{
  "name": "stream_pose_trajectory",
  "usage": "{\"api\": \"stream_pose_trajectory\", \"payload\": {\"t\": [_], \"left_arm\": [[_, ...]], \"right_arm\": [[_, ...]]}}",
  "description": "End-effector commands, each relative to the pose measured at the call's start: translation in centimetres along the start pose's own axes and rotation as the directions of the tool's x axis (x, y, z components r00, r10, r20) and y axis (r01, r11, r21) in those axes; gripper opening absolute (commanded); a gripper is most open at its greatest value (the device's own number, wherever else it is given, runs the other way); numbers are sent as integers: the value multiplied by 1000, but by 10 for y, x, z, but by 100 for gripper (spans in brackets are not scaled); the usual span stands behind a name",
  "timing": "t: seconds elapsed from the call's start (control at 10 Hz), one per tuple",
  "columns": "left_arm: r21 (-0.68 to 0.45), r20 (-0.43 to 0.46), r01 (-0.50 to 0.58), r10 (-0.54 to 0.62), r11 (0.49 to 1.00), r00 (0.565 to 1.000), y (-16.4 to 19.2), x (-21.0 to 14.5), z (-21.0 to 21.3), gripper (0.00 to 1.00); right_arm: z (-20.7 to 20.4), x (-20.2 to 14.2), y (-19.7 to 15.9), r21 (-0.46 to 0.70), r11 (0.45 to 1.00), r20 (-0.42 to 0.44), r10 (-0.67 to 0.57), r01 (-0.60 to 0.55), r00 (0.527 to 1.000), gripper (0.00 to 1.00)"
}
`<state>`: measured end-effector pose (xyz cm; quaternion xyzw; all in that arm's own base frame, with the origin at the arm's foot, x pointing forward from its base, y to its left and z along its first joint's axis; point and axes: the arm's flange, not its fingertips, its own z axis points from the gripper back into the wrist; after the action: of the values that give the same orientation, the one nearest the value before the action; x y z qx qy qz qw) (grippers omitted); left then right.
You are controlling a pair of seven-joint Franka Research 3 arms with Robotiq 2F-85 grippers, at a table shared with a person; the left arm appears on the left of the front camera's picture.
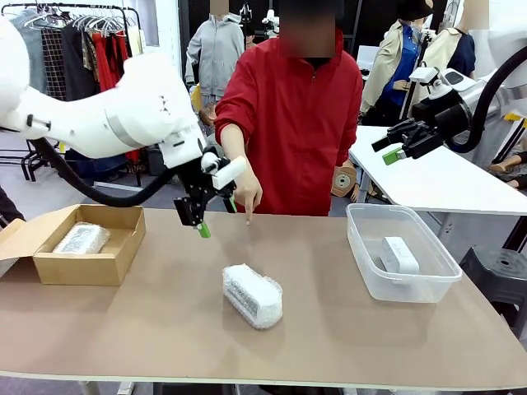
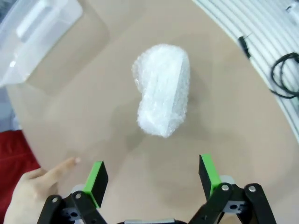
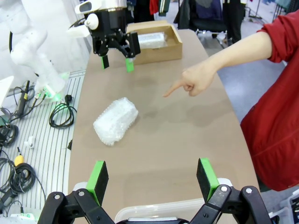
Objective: Separate and place wrapped and unwrapped clocks.
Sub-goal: Pick up the Digital clock indicated by the person.
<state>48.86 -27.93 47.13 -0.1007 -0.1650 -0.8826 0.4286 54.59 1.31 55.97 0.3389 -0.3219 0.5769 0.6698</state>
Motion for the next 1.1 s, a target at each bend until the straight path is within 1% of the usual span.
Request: {"api": "stream_pose_trajectory", "payload": {"t": [0.0,0.1,0.5,0.6,0.7,0.9,1.0], "left_arm": [[37,53,-43,41,998,998,-1,-23,7,100],[0,0,0,0,1000,1000,0,0,0,100],[3,11,-6,6,1000,1000,2,-3,-4,100],[-20,-46,26,-27,999,999,5,8,-9,100],[-50,-78,27,-31,998,996,9,29,-16,100],[-43,-202,59,-67,997,977,14,76,-16,100],[-51,-254,88,-98,995,962,14,92,-18,100]], "right_arm": [[2,4,-2,-5,1000,2,-4,4,1000,100],[2,4,-2,-5,1000,2,-4,4,1000,100],[2,4,-2,-5,1000,2,-4,4,1000,100],[2,4,-2,-5,1000,2,-4,4,1000,100],[2,4,-2,-5,1000,2,-4,4,1000,100],[2,4,-2,-5,1000,2,-4,4,1000,100],[2,4,-2,-5,1000,2,-4,4,1000,100]]}}
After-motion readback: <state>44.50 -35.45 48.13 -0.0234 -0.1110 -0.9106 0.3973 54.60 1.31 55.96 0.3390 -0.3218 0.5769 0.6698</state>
